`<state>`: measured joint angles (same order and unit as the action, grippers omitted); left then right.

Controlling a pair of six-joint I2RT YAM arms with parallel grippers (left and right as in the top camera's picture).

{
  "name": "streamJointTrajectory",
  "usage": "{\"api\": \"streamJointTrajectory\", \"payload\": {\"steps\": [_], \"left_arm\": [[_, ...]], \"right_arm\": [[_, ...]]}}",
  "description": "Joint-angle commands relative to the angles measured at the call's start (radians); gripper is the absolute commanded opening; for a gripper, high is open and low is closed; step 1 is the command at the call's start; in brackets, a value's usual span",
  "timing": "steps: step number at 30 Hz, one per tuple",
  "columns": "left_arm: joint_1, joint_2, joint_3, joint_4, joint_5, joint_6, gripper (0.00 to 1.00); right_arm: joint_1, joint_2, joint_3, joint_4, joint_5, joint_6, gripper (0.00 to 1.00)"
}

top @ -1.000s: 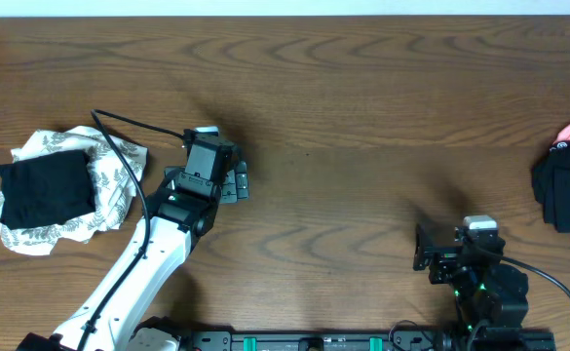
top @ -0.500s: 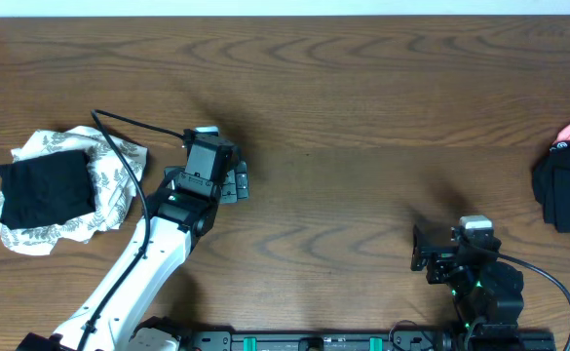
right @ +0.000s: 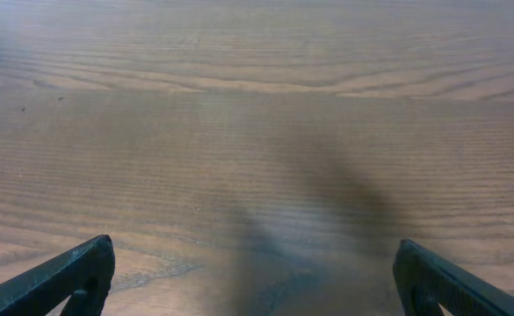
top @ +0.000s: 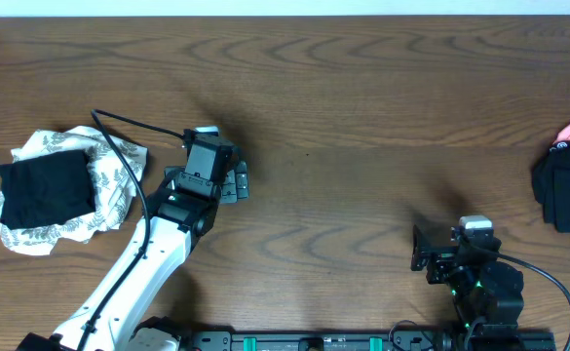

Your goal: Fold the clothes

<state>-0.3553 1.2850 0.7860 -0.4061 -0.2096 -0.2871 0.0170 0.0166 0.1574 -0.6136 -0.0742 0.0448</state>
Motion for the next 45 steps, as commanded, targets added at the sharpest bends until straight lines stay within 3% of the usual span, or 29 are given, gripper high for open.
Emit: {"api": "streamJointTrajectory", "payload": {"steps": [1,13,20,24,36,45], "left_arm": [[-0.003,-0.009,0.014,-0.002,-0.012,0.010,0.98],[0.045,-0.324,-0.107,-0.012,-0.120,0.028,0.98],[0.231,-0.673,-0.277,0.019,0.048,0.030,0.98],[0.313,-0.847,-0.365,0.019,0.176,0.100,0.98],[0.327,-1.131,-0.613,0.034,0.229,0.109,0.98],[0.326,-1.258,-0.680,0.053,0.227,0.108,0.98]], "right_arm": [[-0.003,-0.011,-0.002,0.000,-0.005,0.014,0.99],[-0.003,-0.011,-0.002,0.000,-0.005,0.014,0.99],[-0.003,-0.011,-0.002,0.000,-0.005,0.014,0.99],[-0.003,-0.011,-0.002,0.000,-0.005,0.014,0.99],[-0.003,-0.011,-0.002,0.000,-0.005,0.014,0.99],[-0.003,-0.011,-0.002,0.000,-0.005,0.014,0.99]]}}
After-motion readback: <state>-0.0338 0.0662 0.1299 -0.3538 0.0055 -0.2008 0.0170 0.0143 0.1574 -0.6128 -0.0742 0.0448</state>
